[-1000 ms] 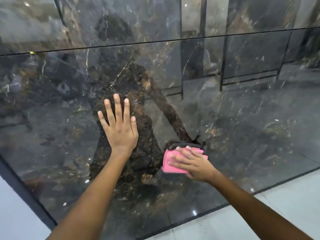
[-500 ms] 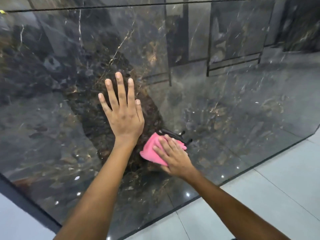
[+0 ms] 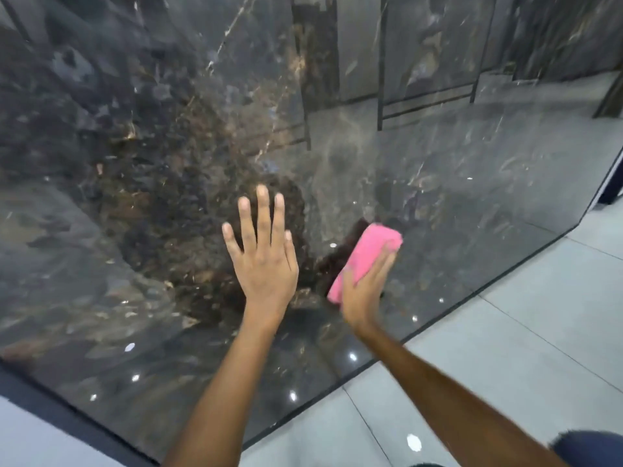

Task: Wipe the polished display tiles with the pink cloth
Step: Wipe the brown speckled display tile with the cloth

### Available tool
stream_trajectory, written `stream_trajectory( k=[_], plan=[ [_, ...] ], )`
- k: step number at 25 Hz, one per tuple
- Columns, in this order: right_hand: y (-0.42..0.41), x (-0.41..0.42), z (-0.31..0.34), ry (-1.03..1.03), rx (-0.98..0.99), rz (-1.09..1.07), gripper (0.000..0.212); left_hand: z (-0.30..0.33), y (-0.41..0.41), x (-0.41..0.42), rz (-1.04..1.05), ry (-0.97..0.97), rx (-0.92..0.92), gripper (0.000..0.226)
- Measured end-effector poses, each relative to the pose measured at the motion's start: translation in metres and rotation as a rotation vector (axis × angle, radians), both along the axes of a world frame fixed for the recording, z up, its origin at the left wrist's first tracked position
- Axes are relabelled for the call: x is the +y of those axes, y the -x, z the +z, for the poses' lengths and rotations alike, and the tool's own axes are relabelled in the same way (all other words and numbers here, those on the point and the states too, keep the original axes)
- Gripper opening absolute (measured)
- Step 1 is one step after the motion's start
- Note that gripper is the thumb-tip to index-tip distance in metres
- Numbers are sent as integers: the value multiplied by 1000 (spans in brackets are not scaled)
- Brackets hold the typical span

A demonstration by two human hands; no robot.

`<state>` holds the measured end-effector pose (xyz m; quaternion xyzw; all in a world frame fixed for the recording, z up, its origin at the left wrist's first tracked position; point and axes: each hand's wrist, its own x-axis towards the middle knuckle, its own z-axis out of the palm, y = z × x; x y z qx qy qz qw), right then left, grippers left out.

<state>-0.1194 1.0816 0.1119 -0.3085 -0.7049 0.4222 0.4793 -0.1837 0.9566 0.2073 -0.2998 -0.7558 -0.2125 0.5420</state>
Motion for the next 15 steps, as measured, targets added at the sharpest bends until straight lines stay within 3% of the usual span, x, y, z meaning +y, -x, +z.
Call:
stream_trajectory(
  k=[1, 3, 5, 7, 9, 10, 12, 14, 15],
  plan=[
    [-10, -42, -30, -116, -91, 143, 85, -26, -4, -6, 6, 32, -22, 67],
    [-16, -61, -58, -340, -89, 280, 82, -58, -4, -12, 23, 79, -29, 69],
    [-8, 7, -31, -357, -31, 119, 77, -62, -1, -14, 32, 68, -38, 65],
    [-8, 104, 11, -57, 110, -108, 75, -70, -1, -13, 44, 57, -40, 62],
    [-6, 164, 30, 299, 227, -191, 79, -94, -5, -12, 30, 32, -77, 60],
    [1, 157, 22, 343, 245, -185, 78, -108, -7, -11, 35, 34, -97, 59],
    [7, 76, -21, 227, 149, -185, 73, -132, -10, -11, 45, 58, -146, 55],
    [1, -41, -78, 73, 46, 75, 73, -142, -9, -13, 67, 67, -159, 52],
    [-7, -86, -100, 90, 15, 233, 75, -143, -9, -12, 82, 66, -150, 52]
  ],
)
